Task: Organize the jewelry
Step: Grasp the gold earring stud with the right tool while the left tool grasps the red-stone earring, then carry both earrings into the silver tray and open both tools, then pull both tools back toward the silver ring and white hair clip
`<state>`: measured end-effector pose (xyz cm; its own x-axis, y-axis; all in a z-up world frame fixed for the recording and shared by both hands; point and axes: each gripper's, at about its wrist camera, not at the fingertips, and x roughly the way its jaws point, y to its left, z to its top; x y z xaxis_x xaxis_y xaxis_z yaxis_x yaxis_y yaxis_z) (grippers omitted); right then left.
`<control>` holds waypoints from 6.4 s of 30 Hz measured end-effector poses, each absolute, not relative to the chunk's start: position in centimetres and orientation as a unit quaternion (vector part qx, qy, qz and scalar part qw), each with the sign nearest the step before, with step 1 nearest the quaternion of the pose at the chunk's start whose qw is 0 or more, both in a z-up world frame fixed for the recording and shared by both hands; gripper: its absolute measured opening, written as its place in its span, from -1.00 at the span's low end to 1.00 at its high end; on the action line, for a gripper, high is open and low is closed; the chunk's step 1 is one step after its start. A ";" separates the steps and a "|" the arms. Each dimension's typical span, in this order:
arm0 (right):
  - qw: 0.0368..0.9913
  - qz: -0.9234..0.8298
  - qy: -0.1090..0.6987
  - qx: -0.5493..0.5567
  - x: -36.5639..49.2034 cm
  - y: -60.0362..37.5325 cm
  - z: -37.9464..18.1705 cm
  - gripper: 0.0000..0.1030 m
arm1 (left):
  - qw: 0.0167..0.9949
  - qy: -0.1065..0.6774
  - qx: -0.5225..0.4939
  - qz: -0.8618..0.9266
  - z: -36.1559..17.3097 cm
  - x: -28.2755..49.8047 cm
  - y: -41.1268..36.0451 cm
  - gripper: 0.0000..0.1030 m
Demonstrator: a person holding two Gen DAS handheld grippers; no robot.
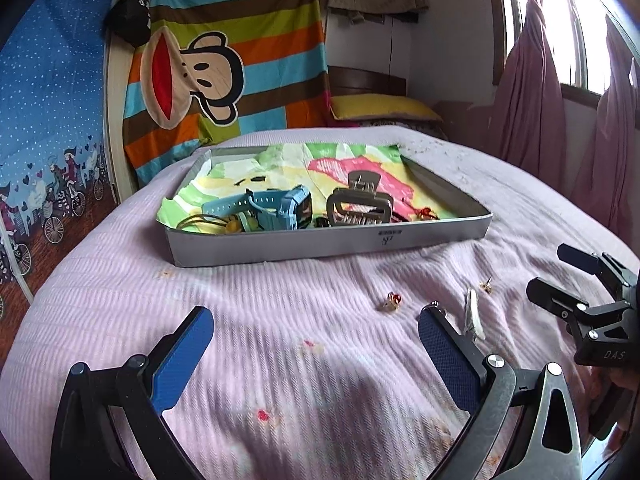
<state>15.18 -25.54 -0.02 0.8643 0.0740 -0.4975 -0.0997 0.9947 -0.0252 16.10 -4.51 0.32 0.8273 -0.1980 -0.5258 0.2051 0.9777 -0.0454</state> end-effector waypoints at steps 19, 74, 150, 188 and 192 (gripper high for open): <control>0.944 0.097 0.313 -0.032 18.2 -24.1 -1.9 -0.06 | 0.920 0.357 -0.012 -0.161 -0.4 20.4 -5.5 0.73; 0.946 0.176 0.271 -0.016 19.2 -23.4 -1.2 -0.77 | 0.924 0.292 -0.007 -0.249 1.2 19.2 -7.8 -0.78; 0.991 0.044 0.128 -0.012 17.9 -23.2 4.9 0.97 | 0.974 0.205 -0.066 -0.068 5.3 20.6 -3.1 1.00; 0.943 0.105 0.305 -0.079 17.0 -21.1 -1.8 0.97 | 0.926 0.347 0.050 -0.142 -0.3 19.5 -4.5 1.00; 0.936 0.095 0.332 -0.066 18.3 -21.6 -2.7 0.97 | 0.921 0.356 0.048 -0.150 -0.6 19.9 -4.7 1.00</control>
<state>18.33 -21.56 -2.74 0.7614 0.1335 -0.6344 -0.2208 0.9735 -0.0601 19.85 -4.66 -0.63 0.7022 -0.2413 -0.6698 0.3101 0.9506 -0.0174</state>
